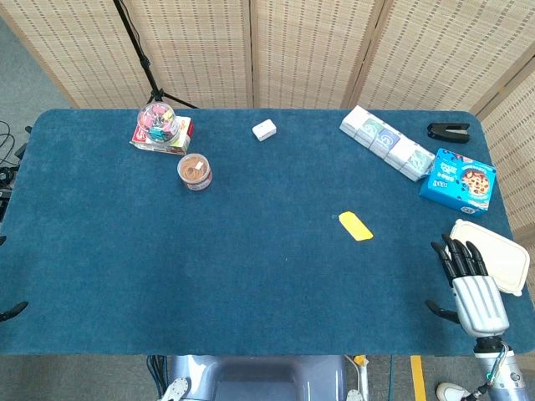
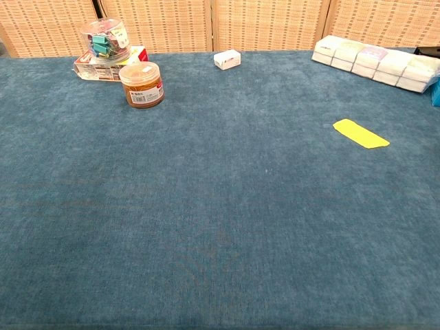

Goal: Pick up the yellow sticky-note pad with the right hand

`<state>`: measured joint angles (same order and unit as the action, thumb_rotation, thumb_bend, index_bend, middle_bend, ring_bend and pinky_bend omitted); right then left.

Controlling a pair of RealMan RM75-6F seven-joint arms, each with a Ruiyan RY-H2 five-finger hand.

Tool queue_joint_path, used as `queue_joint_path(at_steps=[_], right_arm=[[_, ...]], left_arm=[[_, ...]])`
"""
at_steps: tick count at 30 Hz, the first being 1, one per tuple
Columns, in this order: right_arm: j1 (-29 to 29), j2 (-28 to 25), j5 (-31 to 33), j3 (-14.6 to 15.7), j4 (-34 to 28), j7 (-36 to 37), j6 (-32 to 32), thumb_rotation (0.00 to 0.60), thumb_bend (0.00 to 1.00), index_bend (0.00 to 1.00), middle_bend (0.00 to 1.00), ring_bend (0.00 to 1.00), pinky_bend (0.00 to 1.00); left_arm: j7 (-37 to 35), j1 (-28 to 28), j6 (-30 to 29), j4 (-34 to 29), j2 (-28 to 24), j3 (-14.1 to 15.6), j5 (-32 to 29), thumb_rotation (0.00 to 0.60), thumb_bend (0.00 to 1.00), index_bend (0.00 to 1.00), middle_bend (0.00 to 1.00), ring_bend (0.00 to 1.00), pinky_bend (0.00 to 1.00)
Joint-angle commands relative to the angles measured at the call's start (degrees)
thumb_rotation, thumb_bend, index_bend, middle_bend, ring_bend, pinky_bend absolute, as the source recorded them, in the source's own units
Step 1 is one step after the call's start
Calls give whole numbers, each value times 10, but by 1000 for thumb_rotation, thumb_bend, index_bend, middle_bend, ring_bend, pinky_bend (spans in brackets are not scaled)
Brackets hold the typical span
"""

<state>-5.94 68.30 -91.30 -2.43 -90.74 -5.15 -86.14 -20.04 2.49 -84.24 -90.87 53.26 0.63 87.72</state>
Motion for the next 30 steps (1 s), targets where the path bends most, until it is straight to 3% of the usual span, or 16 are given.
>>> queue_joint_path(at_steps=[1, 12, 17, 21, 30], right_arm=[[-1, 1, 0, 1, 1, -1, 2, 600, 0, 75, 0, 0, 0], [-22, 17, -11, 1, 19, -1, 28, 600, 0, 100, 0, 0, 0], [-68, 24, -13, -12, 41, 10, 84, 600, 0, 114, 0, 0, 0], [-142, 42, -3, -40, 64, 6, 170, 600, 0, 125, 0, 0, 0], [-210, 87, 28, -64, 114, -14, 238, 600, 0, 149, 0, 0, 0]], left_arm=[[1, 0, 1, 0, 0, 0, 0, 600, 0, 0, 0, 0, 0], [-4, 1, 2, 0, -1, -3, -6, 600, 0, 0, 0, 0, 0], [1, 3, 8, -3, -1, -5, -12, 600, 0, 0, 0, 0, 0], [11, 9, 20, -10, -1, -11, -26, 600, 0, 0, 0, 0, 0], [27, 12, 28, -16, 2, -13, -34, 600, 0, 0, 0, 0, 0]])
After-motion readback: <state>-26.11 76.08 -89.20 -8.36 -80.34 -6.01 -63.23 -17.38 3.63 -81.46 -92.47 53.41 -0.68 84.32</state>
